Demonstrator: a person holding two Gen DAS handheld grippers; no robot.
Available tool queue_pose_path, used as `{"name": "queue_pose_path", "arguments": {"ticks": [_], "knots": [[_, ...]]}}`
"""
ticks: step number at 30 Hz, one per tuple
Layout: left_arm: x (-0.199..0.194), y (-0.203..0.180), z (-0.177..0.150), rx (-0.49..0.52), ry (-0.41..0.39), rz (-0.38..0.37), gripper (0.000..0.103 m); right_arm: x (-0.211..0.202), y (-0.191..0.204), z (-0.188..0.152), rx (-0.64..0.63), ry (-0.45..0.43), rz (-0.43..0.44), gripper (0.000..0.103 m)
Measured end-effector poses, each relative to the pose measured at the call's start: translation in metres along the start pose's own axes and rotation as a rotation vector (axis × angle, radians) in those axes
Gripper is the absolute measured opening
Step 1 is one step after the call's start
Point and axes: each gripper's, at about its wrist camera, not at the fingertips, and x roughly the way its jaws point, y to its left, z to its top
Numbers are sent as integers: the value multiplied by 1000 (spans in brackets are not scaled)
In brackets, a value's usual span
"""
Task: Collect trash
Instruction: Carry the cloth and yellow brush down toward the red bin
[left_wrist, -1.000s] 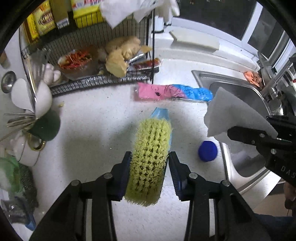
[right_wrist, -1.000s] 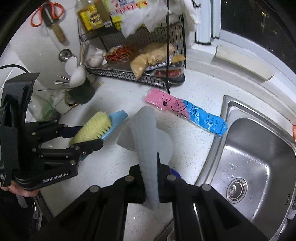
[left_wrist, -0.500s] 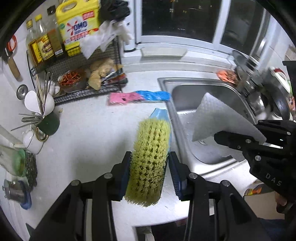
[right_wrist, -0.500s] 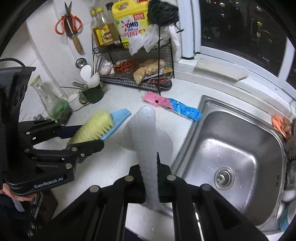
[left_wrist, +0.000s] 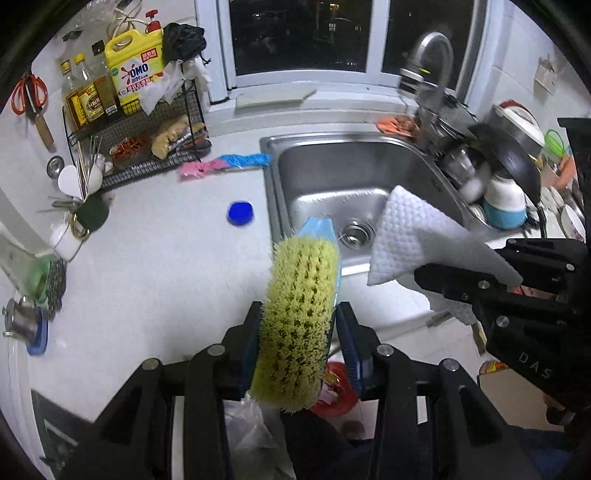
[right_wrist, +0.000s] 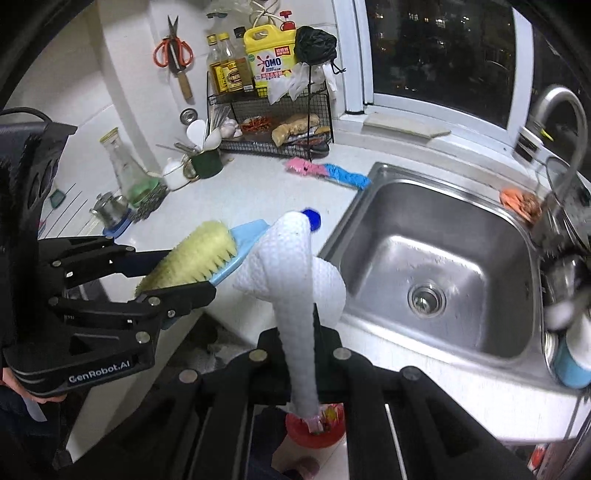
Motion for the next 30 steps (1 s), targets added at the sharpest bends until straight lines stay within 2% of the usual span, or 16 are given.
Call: {"name": "queue_pose_path", "arguments": {"ticks": [4, 6, 15, 24, 30], "knots": [[-9, -20, -23, -23, 18, -44, 37, -15, 1, -29, 4, 4, 5, 5], [-10, -31, -31, -3, 35, -27, 37, -20, 2, -41, 21, 7, 6, 5], [4, -57, -64, 41, 111, -63, 37, -23, -3, -85, 102, 48, -5, 5], [74, -68, -109, 72, 259, -115, 37, 17, -12, -131, 184, 144, -21, 5], [141, -76, -144, 80, 323, -144, 37, 71, -27, -169, 234, 205, -38, 5]]}}
